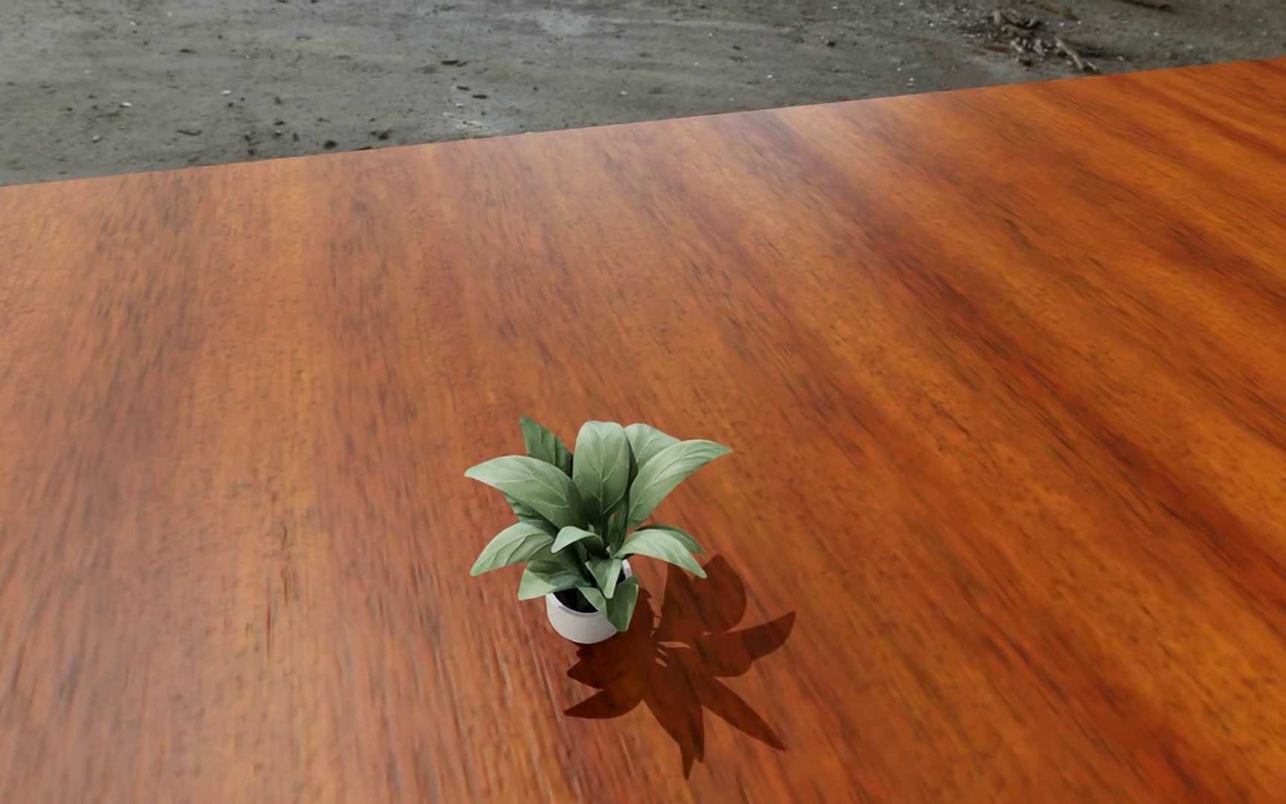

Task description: Stand still

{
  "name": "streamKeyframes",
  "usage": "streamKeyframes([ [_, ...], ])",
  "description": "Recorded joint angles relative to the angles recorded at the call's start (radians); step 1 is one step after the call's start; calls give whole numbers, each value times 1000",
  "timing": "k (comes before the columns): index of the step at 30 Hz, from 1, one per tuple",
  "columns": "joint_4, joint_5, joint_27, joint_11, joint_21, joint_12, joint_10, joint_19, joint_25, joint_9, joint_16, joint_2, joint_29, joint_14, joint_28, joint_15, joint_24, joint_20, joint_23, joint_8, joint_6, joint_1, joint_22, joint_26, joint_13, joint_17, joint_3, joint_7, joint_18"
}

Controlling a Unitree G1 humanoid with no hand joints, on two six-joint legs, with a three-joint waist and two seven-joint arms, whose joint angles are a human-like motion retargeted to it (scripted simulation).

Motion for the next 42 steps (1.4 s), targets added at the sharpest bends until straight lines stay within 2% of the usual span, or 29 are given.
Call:
streamKeyframes([
  [17,-1,2,0,1,11,4,8,0,0,8,2,4,0,3,0,4,0,-20,6,0,-7,-3,0,0,12,-1,5,0,0],
  [33,2,4,0,-17,18,-6,-18,0,0,-2,-1,4,0,-11,0,18,0,-26,7,0,3,9,2,0,7,1,16,0,0],
  [42,0,0,0,0,5,6,-10,0,0,-6,-13,8,0,-5,0,5,0,8,13,0,9,14,0,0,15,0,20,0,0],
])
